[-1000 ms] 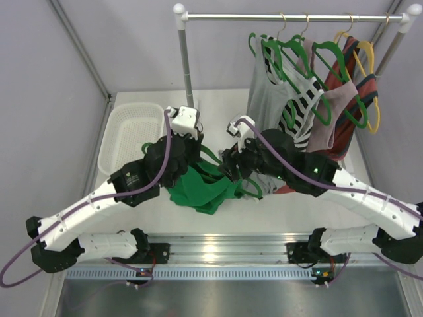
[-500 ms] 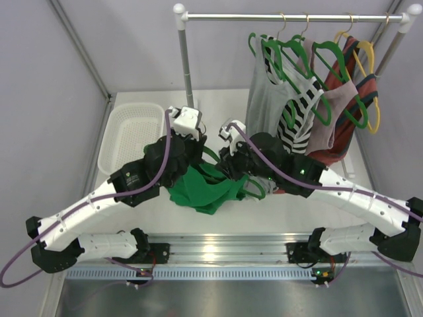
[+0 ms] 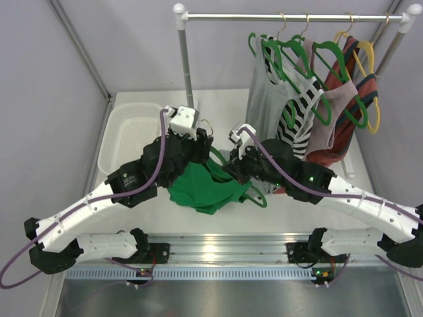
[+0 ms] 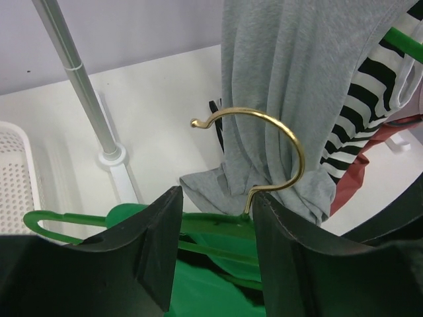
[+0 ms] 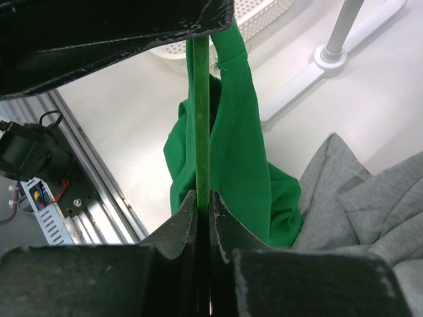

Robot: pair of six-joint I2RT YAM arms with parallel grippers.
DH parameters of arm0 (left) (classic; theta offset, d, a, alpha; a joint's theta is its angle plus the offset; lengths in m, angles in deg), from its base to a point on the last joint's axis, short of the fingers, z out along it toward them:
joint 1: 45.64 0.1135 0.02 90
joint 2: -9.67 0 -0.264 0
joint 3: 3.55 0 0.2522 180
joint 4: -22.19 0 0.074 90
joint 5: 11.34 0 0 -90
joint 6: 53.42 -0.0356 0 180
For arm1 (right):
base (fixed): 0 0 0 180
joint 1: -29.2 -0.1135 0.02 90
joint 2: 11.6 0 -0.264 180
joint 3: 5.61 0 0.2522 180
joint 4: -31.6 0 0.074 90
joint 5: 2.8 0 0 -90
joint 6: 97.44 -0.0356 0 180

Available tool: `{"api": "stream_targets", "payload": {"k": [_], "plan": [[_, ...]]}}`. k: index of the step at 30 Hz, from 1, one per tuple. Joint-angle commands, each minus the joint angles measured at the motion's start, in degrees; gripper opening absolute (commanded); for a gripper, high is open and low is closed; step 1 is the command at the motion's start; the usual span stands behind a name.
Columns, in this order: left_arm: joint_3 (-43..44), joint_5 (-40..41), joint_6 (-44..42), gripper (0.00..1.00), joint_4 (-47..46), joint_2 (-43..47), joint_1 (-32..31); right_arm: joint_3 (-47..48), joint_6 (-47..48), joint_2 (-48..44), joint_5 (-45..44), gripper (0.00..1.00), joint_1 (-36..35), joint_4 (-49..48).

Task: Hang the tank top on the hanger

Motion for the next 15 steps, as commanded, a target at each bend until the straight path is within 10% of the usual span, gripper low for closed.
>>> {"api": "stream_targets", "payload": {"k": [1,15], "plan": [[0.54,0.28,0.57,0.52,-1.12,2.41,0.02,0.19,0.42,-3.56,-1.49,0.0,-0.03,-4.08],[-6.41,0.02,0.31,0.57,-0.14,11.47,0.02,-0.07,0.6,-5.58,-2.02,0.0,0.06,-2.59]]}}
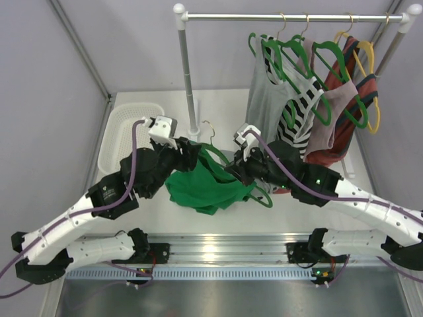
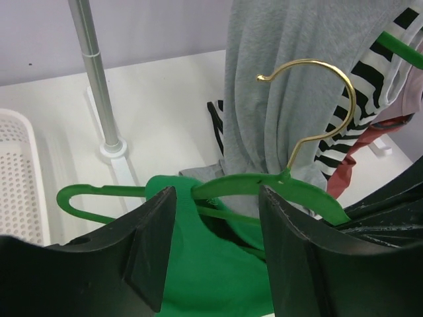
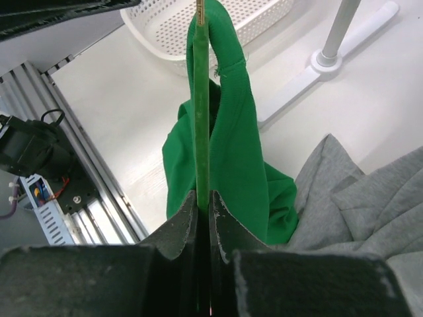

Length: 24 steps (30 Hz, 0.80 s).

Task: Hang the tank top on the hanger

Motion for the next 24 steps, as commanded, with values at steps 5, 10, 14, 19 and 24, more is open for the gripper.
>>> {"api": "stream_targets", "payload": {"k": [5,10,14,19,24], "plan": [[-0.25,2.69,-2.74,0.59,0.07,0.93,0.35,0.73,-0.5,-3.34,-2.19,0.0,0.28,-3.03],[-2.87,6.66,-0.81,0.59,1.04,1.45,0.44,1.35,-0.5,-4.83,-2.9,0.0,0.28,-1.89],[-6.65,5.01,0.77,0.59,-0.8,4.26,2.54,1.96,-0.41,-6.06,-2.99,0.0,0.28,-1.09],[-9.47,-11.2,1.74,0.58,-3.43,5.32,12.0,2.14,-0.15,-6.85,-2.9,0.0,0.28,-0.21],[-14.12,-31.19,4.29,0.58,-9.05,7.78,24.5,1.96,-0.24,-7.9,-2.81,0.0,0.28,0.05]]}}
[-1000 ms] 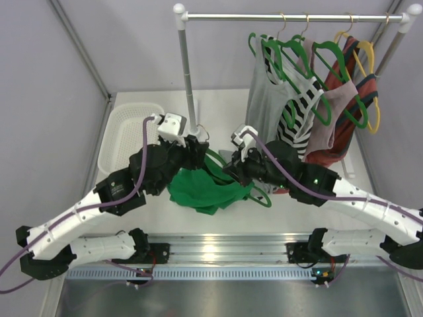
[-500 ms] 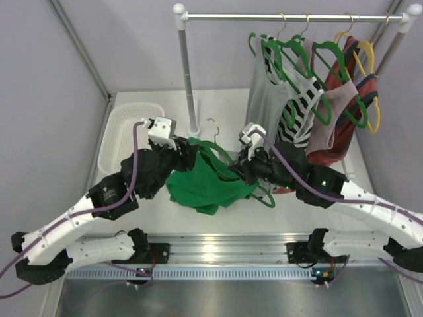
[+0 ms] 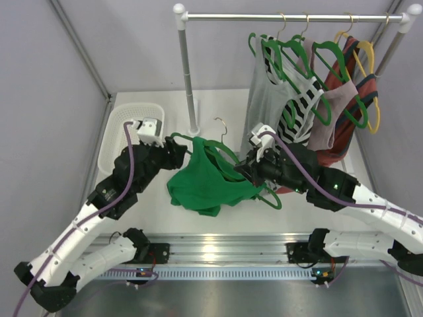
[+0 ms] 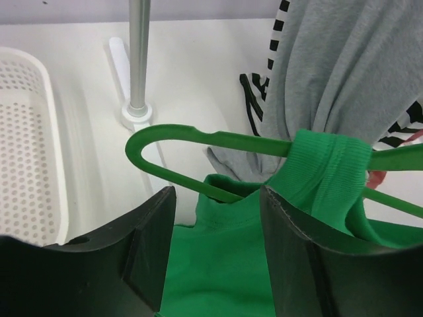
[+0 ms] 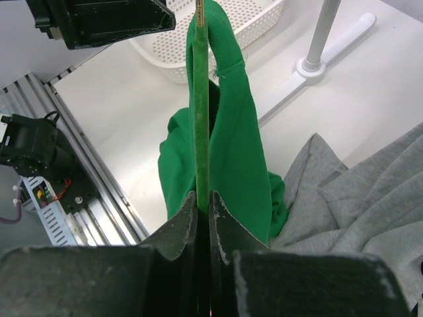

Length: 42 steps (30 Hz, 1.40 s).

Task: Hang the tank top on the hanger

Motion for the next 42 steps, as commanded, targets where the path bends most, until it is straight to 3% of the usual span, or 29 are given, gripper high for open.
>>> {"api": "stream_targets", "payload": {"k": [1,5,9,26,34,39,42], "plan": [[-2.7,-19.98,2.61,0.58,-7.9,2.01,8.2,1.86,-0.26,-2.18,-0.78,0.0,0.17,-3.27],[-4.72,-31.68,4.63,0.58,-13.7,2.1,12.0,2.12,-0.26,-2.71,-0.69,0.0,0.25,-2.92],[-5.69,-36.36,5.78,0.58,-17.13,1.66,13.5,2.12,-0.26,-2.97,-0.78,0.0,0.17,-2.74],[-7.18,-51.3,10.08,0.57,-27.5,-3.52,19.92,2.73,-0.26,-3.94,-0.25,0.0,0.17,-3.01],[-7.45,-52.72,10.35,0.54,-28.65,-4.49,20.01,3.0,-0.34,-4.38,-0.42,0.0,0.17,-3.36],[-7.36,-52.11,9.91,0.4,-28.39,-4.4,20.01,3.44,-0.26,-4.29,-0.69,0.0,0.17,-3.18],[-7.01,-51.67,9.64,0.27,-28.04,-4.4,20.01,3.52,-0.26,-4.46,-0.87,0.0,0.25,-3.01]]}}
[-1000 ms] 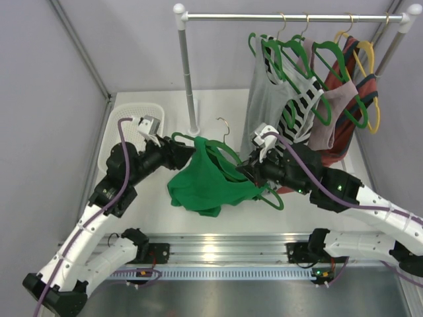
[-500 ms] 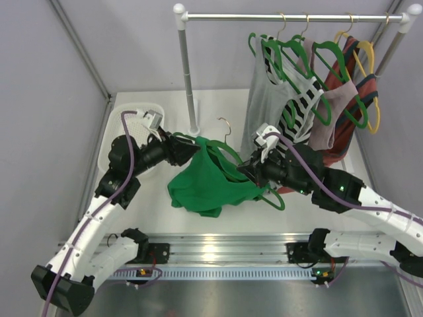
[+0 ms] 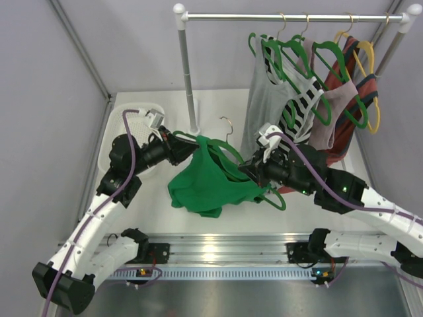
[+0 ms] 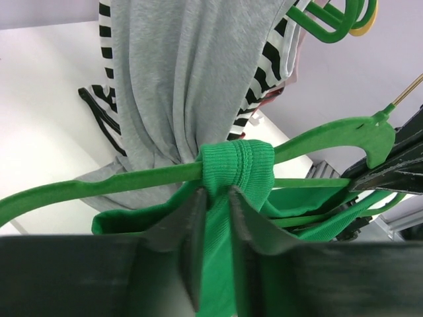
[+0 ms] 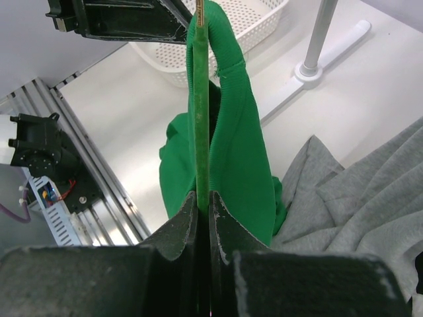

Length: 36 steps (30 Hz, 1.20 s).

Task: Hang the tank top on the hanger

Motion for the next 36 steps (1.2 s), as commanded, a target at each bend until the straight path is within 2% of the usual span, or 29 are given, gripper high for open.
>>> {"api": "stream_targets", "payload": {"k": [1,5,8,22,29,31,32,34,35,36], "plan": [[0.27,-0.56,-0.74,0.2,-4.13,0.21,0.34,3.57,-0.34,-1.8,-0.89,0.0,0.17,-4.21],[1.41,1.89,-1.44,0.06,-2.29,0.38,0.34,3.92,-0.43,-2.06,-1.76,0.0,0.25,-3.68],[2.37,5.22,-2.14,0.0,-0.53,0.91,0.34,4.36,-0.35,-2.24,-2.64,0.0,0.17,-3.24],[4.92,24.29,-3.9,0.0,10.54,-0.05,0.42,6.38,-0.61,-3.12,-7.03,0.0,0.25,-0.26],[7.47,24.06,-3.55,0.0,11.78,-1.9,0.69,10.32,0.09,-2.59,-9.23,0.0,0.25,1.94],[8.44,22.65,-3.38,0.02,11.26,-2.08,0.6,11.3,0.27,-1.8,-9.5,0.0,0.34,2.29],[8.79,22.21,-3.29,0.07,10.91,-2.08,0.6,12.43,0.36,-1.54,-10.02,0.0,0.34,2.47],[10.1,20.54,-3.38,0.1,10.64,-1.81,0.6,14.19,0.18,-0.75,-11.51,0.0,0.34,3.17],[10.63,20.1,-3.46,0.14,10.55,-1.9,0.6,14.99,0.27,-0.31,-12.13,0.0,0.34,3.7],[11.07,18.7,-3.46,0.25,10.81,-1.99,0.6,16.04,0.1,0.22,-12.83,0.0,0.34,5.01]]}}
